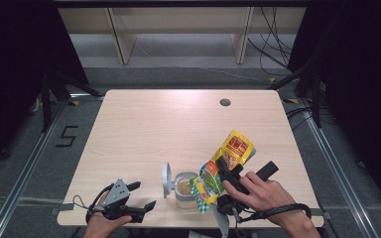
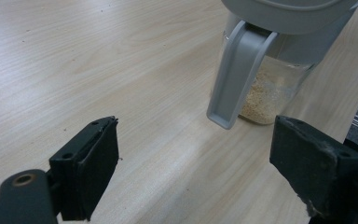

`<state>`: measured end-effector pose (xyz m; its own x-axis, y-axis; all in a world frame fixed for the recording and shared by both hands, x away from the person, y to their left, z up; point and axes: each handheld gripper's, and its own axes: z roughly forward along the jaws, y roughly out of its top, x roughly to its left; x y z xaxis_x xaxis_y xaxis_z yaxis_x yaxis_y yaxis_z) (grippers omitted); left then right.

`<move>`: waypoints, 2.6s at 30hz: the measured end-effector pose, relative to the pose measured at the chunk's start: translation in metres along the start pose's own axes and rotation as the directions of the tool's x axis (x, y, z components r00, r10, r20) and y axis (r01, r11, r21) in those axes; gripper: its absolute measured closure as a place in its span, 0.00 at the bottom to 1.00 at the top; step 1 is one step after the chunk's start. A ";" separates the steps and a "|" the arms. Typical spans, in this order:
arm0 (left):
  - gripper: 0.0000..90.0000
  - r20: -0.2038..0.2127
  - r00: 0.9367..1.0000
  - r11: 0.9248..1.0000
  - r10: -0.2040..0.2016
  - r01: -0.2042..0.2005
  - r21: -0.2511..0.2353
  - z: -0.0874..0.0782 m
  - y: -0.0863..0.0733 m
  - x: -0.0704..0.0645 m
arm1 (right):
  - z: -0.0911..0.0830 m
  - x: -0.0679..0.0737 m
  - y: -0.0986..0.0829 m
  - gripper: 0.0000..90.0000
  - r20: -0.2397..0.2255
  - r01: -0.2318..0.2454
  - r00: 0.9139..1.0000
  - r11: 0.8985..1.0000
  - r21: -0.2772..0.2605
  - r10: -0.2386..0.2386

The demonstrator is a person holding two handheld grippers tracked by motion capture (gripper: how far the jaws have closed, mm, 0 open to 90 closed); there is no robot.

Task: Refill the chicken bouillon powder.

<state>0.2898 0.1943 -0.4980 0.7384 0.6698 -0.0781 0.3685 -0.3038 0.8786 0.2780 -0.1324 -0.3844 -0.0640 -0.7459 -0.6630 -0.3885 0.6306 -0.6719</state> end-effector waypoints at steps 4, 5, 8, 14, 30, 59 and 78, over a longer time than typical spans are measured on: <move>0.17 0.004 1.000 1.000 0.029 -0.029 -0.001 0.000 0.001 0.002 | 0.000 0.001 -0.001 0.65 0.004 0.003 1.000 1.000 0.003 -0.003; 0.17 0.004 1.000 1.000 0.030 -0.030 0.000 0.000 0.001 0.002 | 0.000 0.001 -0.001 0.65 0.004 0.004 1.000 1.000 0.004 -0.004; 0.17 0.001 0.999 0.999 0.037 -0.037 0.003 0.000 0.001 0.002 | 0.001 0.001 -0.002 0.65 -0.001 0.001 1.000 1.000 -0.007 -0.001; 0.17 0.004 1.000 1.000 0.030 -0.030 0.000 0.000 0.000 0.002 | 0.001 0.001 -0.002 0.65 -0.005 0.009 1.000 1.000 -0.007 -0.009; 0.17 -0.002 1.000 1.000 0.001 -0.001 0.005 0.000 0.000 0.000 | 0.001 0.003 -0.003 0.68 -0.018 -0.035 0.999 0.999 -0.005 0.034; 0.17 0.001 1.000 1.000 -0.006 0.006 -0.001 0.000 0.000 -0.001 | 0.001 0.003 -0.004 0.68 -0.022 -0.037 0.999 0.999 -0.004 0.037; 0.17 0.005 1.000 1.000 0.030 -0.030 0.000 0.000 0.001 0.002 | 0.001 0.004 -0.002 0.68 -0.007 -0.038 0.999 0.999 -0.003 0.038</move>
<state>0.2913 0.1952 -0.4977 0.7516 0.6574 -0.0542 0.3466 -0.3238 0.8804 0.2793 -0.1359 -0.3860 -0.0854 -0.7225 -0.6861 -0.3889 0.6581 -0.6447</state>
